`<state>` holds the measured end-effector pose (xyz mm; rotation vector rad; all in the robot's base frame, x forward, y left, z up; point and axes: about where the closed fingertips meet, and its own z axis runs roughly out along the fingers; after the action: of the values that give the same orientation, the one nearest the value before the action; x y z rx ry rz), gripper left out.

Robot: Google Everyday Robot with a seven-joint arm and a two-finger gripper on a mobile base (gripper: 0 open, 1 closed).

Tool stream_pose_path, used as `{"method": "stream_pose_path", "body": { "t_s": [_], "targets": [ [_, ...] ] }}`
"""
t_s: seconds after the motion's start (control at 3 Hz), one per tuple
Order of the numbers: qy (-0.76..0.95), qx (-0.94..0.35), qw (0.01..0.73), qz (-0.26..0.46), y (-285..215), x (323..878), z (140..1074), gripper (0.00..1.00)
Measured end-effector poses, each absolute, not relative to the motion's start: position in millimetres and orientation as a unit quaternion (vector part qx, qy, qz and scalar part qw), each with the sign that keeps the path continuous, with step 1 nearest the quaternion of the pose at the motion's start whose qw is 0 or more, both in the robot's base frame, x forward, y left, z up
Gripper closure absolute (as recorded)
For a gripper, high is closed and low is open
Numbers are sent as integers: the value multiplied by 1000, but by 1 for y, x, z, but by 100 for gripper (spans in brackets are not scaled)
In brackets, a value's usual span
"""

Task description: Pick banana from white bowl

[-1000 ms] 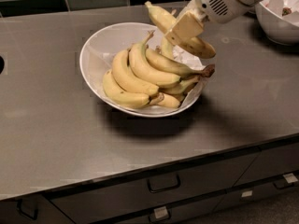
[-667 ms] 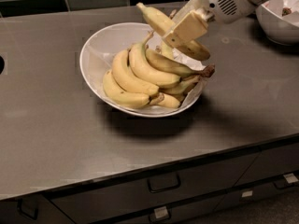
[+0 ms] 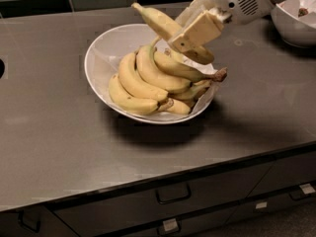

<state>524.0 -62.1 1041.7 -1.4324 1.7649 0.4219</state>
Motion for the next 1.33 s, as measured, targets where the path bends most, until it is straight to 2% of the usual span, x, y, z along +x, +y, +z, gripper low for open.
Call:
{"method": "stream_pose_path", "body": {
  "t_s": [0.67,1.33],
  "targets": [
    [681,-571,422,180,-62,516,1051,100],
    [646,-581,454,195,-69,485,1076,100]
  ]
}}
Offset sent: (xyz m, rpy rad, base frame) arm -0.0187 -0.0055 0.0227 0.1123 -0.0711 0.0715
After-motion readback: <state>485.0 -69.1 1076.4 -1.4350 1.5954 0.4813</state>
